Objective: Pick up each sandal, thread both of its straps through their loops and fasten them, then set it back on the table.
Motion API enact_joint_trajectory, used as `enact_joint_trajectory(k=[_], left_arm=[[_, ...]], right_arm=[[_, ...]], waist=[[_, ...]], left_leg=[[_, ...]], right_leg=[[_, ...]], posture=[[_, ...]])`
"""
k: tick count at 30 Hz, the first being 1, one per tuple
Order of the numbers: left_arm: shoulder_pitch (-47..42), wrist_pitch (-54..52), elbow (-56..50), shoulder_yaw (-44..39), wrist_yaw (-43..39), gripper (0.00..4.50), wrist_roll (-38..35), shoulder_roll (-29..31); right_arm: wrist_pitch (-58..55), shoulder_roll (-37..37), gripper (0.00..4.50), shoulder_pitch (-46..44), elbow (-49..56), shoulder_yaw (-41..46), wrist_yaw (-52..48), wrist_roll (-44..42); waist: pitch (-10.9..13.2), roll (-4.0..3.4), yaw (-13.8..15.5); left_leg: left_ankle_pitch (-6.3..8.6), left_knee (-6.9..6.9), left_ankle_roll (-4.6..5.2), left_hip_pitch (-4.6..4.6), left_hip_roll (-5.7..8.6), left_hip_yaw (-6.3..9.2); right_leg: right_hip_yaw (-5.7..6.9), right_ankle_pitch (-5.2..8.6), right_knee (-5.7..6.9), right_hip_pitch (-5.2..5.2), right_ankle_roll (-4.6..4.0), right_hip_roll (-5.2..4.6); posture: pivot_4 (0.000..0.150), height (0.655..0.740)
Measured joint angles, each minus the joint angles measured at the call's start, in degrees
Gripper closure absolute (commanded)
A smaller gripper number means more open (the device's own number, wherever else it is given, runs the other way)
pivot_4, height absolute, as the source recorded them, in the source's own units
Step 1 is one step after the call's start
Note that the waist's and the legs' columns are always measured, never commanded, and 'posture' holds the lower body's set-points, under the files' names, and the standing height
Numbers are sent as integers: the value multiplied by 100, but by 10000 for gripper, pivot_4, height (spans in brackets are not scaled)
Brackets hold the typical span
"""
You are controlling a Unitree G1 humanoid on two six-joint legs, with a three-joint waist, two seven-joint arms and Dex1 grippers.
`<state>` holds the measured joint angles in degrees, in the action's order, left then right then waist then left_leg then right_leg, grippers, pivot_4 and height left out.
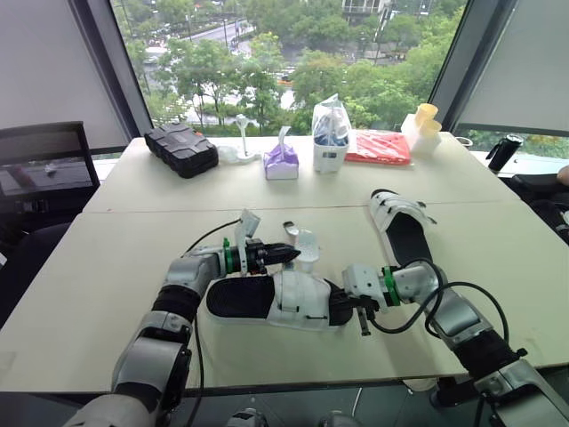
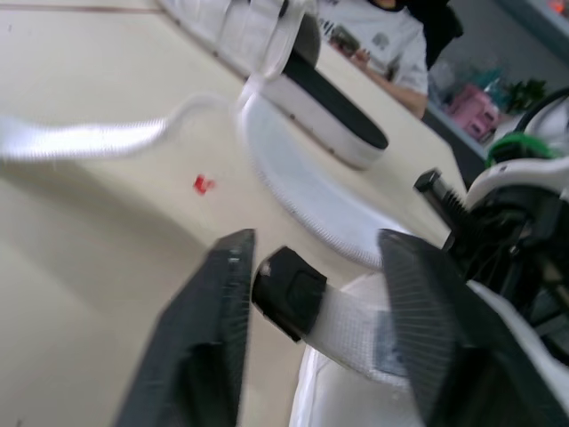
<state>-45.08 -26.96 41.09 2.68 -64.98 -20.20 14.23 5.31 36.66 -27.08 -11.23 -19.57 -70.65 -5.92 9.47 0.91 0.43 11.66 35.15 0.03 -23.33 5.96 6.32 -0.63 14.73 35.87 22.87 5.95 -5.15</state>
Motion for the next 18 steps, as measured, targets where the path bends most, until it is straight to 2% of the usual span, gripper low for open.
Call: enact_joint_trajectory(k=[2, 18], left_arm=[[16, 124, 3, 13, -3, 637, 116, 73], [147, 1431, 193, 218, 11, 637, 850, 373]], right_arm=[[0, 1, 45000, 1, 0, 1, 0, 0], [-2, -4, 45000, -3, -9, -11, 11, 12]], waist=[[0, 0, 3], [-6, -1, 2]], left_leg=[[0, 0, 0, 0, 0, 0], [1, -1, 0, 5, 0, 1]], right_leg=[[0, 0, 0, -1, 0, 0], [0, 0, -1, -7, 0, -1]], posture=[[1500, 7400], [1500, 7400]])
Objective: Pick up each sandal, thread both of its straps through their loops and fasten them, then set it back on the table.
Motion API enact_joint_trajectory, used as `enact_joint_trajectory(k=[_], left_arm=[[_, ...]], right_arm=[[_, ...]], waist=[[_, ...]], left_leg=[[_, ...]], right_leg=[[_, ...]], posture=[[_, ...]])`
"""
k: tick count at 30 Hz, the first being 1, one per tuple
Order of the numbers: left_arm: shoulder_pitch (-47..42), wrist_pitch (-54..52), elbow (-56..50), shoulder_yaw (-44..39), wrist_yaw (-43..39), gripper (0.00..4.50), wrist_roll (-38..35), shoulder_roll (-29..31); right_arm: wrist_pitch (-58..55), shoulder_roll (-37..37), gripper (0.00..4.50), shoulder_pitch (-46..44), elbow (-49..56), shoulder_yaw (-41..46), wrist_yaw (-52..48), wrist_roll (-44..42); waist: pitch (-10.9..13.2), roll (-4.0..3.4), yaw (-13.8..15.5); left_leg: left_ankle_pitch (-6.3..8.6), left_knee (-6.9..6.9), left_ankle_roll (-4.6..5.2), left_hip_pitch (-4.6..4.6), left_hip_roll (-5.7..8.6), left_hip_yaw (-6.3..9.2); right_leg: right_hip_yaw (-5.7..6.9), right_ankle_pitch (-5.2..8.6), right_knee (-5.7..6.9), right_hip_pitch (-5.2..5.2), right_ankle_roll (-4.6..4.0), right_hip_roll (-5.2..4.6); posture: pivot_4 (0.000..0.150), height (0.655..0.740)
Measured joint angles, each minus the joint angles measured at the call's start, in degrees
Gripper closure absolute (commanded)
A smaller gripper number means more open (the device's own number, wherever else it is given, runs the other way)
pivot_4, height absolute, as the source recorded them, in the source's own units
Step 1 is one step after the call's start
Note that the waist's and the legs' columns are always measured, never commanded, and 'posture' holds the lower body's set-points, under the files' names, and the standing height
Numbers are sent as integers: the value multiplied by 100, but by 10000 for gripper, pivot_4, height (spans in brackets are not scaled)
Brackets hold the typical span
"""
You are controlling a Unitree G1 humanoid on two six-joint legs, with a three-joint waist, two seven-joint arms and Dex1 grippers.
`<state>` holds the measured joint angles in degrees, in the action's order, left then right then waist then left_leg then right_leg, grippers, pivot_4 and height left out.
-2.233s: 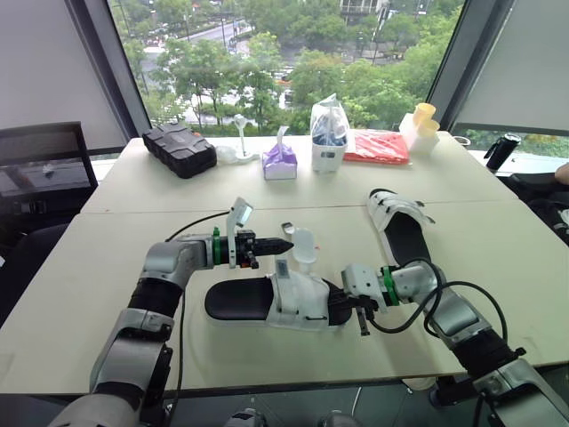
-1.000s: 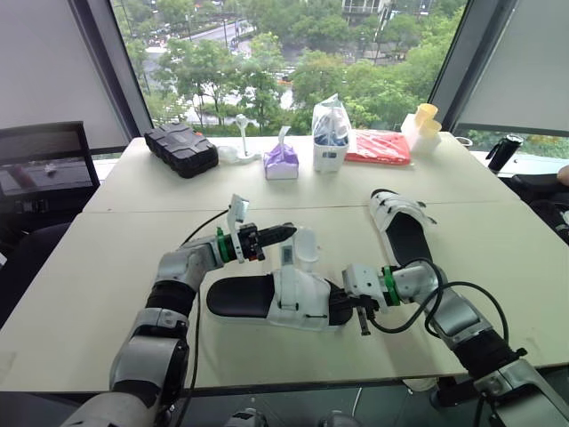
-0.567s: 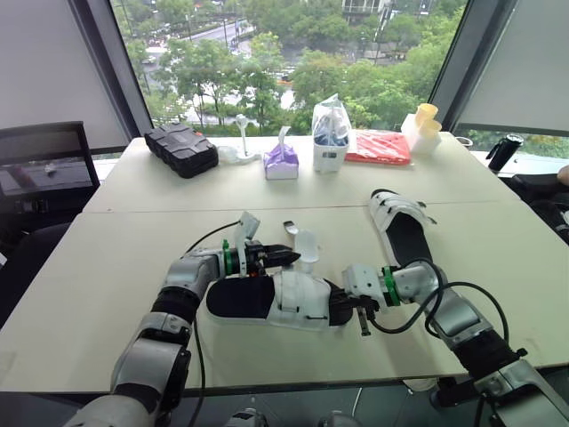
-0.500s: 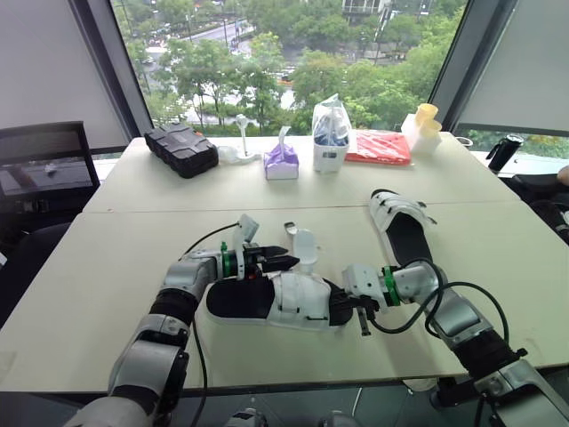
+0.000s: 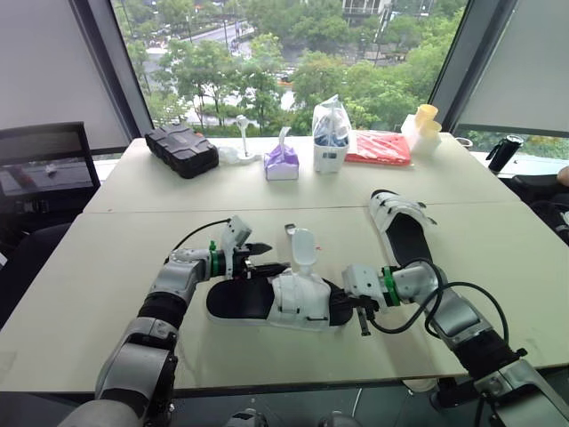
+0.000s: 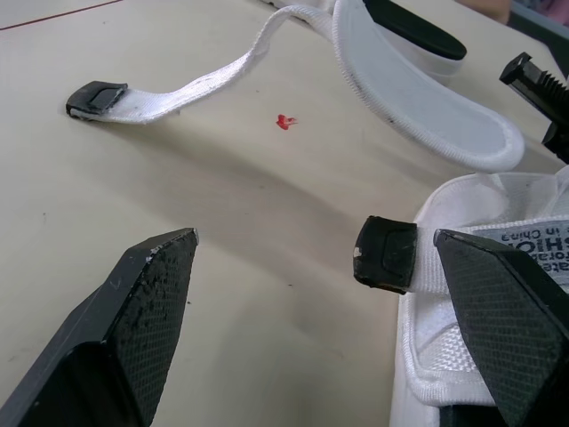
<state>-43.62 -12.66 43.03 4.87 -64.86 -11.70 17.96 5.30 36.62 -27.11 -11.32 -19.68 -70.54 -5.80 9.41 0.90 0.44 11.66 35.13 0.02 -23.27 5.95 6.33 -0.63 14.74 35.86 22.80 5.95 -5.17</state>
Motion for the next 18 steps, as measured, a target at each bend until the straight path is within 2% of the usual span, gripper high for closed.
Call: enact_joint_trajectory(k=[11, 18], left_arm=[[-847, 585, 1546, -237, 1130, 637, 350, -289], [-1527, -127, 1940, -978, 995, 637, -164, -326]], right_arm=[[3, -14, 45000, -18, -12, -7, 26, 38], [4, -18, 45000, -18, -3, -9, 34, 38]], waist=[[0, 5, -2], [5, 13, -15]], left_leg=[[0, 2, 1, 4, 0, 5], [-1, 3, 1, 2, 1, 10]], right_leg=[[15, -2, 5, -5, 5, 2], [25, -9, 6, -5, 18, 12]], posture=[[1500, 7400], [1500, 7400]])
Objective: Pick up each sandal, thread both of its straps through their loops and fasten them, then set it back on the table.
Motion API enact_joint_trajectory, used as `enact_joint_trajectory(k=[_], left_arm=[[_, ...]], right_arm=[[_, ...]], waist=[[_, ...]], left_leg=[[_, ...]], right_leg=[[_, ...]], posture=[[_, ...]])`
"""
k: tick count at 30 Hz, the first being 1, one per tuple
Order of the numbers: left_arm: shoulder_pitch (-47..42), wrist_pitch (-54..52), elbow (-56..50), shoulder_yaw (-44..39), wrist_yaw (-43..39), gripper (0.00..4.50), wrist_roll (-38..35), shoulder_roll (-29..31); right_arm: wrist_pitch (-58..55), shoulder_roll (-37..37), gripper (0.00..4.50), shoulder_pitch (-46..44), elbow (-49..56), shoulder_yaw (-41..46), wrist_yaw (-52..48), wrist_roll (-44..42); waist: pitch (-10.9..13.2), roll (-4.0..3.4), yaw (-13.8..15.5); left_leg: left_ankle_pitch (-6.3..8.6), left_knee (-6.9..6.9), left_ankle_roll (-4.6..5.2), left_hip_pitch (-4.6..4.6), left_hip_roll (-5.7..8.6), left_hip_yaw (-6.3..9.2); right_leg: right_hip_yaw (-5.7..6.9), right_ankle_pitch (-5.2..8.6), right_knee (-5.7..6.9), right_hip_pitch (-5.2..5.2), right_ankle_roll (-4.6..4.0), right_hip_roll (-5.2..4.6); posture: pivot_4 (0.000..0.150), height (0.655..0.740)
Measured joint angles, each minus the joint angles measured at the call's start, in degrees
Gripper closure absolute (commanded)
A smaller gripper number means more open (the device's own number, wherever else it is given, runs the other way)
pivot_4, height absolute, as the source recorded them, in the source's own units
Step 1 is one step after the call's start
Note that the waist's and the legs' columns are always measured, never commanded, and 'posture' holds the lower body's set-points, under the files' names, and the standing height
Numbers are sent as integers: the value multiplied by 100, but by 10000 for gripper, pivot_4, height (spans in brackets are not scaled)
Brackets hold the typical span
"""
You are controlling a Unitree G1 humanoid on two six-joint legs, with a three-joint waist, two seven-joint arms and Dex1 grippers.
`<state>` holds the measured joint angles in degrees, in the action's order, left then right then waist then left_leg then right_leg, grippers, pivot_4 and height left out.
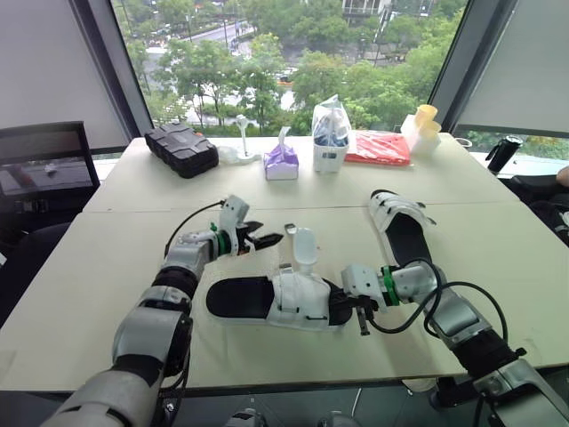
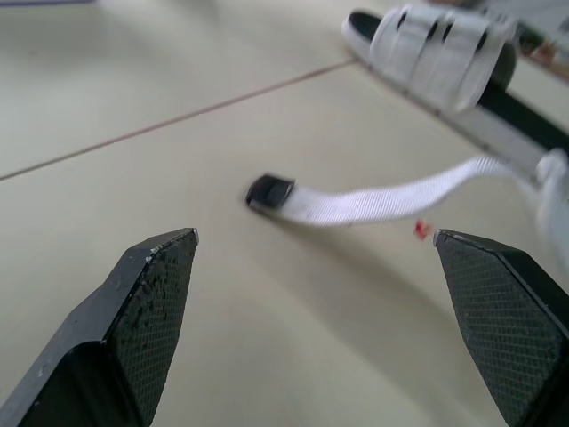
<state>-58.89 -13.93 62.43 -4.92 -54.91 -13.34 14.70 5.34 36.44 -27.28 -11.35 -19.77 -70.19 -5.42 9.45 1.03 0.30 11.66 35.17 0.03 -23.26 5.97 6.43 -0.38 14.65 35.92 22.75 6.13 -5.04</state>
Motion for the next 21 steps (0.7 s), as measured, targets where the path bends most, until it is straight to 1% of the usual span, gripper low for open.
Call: enact_joint_trajectory(k=[2, 6, 11, 16, 18, 21], left_arm=[[-86, -452, -2, -152, -219, 637, -197, -1], [-106, -1726, -68, -248, -855, 637, -460, 19], [78, -2690, -755, 22, -1327, 637, -491, 7], [301, -3329, -1118, 204, -1448, 637, -574, -69], [300, -3426, -1210, 294, -1500, 637, -588, -135], [295, -3402, -1195, 483, -1501, 637, -556, -391]], right_arm=[[0, -12, 45000, -2, 0, -5, 8, 0], [0, -44, 45000, -13, -1, -17, 24, 7], [0, -56, 45000, -30, -9, -37, 32, 11], [1, -57, 45000, -43, -17, -46, 32, 11], [1, -53, 45000, -41, -21, -44, 29, 11], [1, -54, 45000, -43, -22, -43, 31, 15]], waist=[[0, 0, -14], [1, 1, -84], [2, 3, -103], [2, 3, -102], [2, 2, -100], [2, 3, -96]], left_leg=[[0, 0, 0, 0, 0, 0], [-3, 0, 5, 0, 4, 3], [-1, -1, 1, 1, 4, 7], [0, -1, 0, 0, 4, 10], [0, -1, -1, 1, 4, 10], [0, 0, -1, 0, 5, 10]], right_leg=[[1, 0, 1, 0, 1, 1], [4, 2, 7, 1, 4, 2], [3, 2, 9, 0, 3, 1], [2, 2, 9, 1, 3, -2], [2, 2, 8, 0, 3, -5], [2, 3, 7, -1, 3, -8]], posture=[[1500, 7400], [1500, 7400], [1500, 7400], [1500, 7400], [1500, 7400], [1500, 7400]])
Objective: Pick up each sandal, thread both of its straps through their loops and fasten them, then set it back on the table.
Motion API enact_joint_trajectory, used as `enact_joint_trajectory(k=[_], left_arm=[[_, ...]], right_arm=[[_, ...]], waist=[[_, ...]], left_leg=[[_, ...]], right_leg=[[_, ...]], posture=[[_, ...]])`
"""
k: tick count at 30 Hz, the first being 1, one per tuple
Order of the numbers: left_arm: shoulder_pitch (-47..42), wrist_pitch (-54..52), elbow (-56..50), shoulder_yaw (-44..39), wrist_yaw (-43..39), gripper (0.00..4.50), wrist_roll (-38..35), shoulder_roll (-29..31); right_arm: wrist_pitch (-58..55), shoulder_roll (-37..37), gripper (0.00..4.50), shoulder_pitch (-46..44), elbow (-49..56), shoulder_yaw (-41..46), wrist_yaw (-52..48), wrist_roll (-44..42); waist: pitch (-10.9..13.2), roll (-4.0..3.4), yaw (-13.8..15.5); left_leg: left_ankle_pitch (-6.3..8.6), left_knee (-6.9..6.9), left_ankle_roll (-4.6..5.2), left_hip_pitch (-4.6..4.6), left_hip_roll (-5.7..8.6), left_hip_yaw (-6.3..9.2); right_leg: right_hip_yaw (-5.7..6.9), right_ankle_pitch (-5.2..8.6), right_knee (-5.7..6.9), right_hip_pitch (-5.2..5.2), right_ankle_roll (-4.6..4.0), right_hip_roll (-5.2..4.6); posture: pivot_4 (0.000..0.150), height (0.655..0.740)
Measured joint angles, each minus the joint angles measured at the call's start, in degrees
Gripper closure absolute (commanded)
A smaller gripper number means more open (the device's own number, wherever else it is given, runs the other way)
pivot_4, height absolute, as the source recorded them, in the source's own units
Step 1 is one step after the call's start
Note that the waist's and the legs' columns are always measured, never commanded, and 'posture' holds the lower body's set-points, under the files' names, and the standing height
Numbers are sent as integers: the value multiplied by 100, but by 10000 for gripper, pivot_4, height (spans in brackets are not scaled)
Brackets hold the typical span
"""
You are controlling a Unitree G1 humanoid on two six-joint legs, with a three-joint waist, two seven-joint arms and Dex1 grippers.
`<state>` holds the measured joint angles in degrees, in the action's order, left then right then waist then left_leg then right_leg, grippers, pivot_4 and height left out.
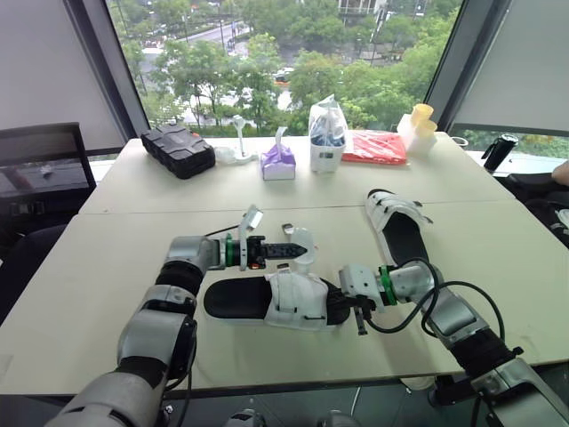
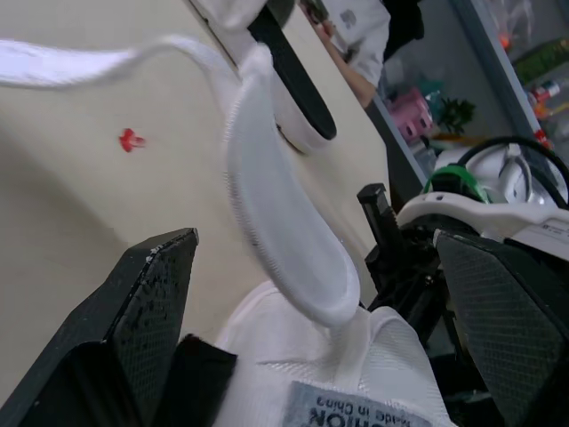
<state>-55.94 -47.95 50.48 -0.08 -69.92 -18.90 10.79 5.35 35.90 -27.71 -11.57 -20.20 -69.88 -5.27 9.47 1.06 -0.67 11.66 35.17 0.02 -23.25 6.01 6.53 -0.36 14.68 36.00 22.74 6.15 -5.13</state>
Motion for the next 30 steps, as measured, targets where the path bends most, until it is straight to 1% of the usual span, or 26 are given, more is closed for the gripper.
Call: enact_joint_trajectory(k=[5, 10, 14, 19, 30], left_arm=[[-413, 354, 566, 14, 83, 637, 63, -221], [-784, 800, 1304, -193, 369, 637, 81, -538], [-983, 1008, 1701, -534, 543, 637, 56, -583], [-1262, 1142, 1858, -1014, 661, 637, -113, -596], [-1398, 1246, 1917, -1340, 635, 637, -213, -536]], right_arm=[[2, 6, 45000, -1, -1, 1, 4, 4], [2, -15, 45000, -17, -1, -2, 22, 11], [2, -25, 45000, -20, -1, -5, 29, 13], [2, -26, 45000, -20, -1, -5, 30, 23], [3, -50, 45000, -40, -12, -13, 30, 55]], waist=[[0, 0, 5], [1, 1, -9], [2, 3, -11], [2, 3, -15], [2, 3, -20]], left_leg=[[0, 0, 0, 0, 0, 0], [0, 0, 0, -1, 4, 0], [-1, -1, 0, -1, 2, 1], [-1, 2, 0, -1, 4, 0], [-2, 2, -2, 0, 3, 1]], right_leg=[[1, 0, 0, 0, 0, -1], [2, 2, 0, 1, 3, -4], [6, 2, 2, 3, 4, 1], [6, 1, 2, 0, 4, 4], [7, 1, 6, 2, 4, 6]], posture=[[1500, 7400], [1500, 7400], [1500, 7400], [1500, 7400], [1500, 7400]])
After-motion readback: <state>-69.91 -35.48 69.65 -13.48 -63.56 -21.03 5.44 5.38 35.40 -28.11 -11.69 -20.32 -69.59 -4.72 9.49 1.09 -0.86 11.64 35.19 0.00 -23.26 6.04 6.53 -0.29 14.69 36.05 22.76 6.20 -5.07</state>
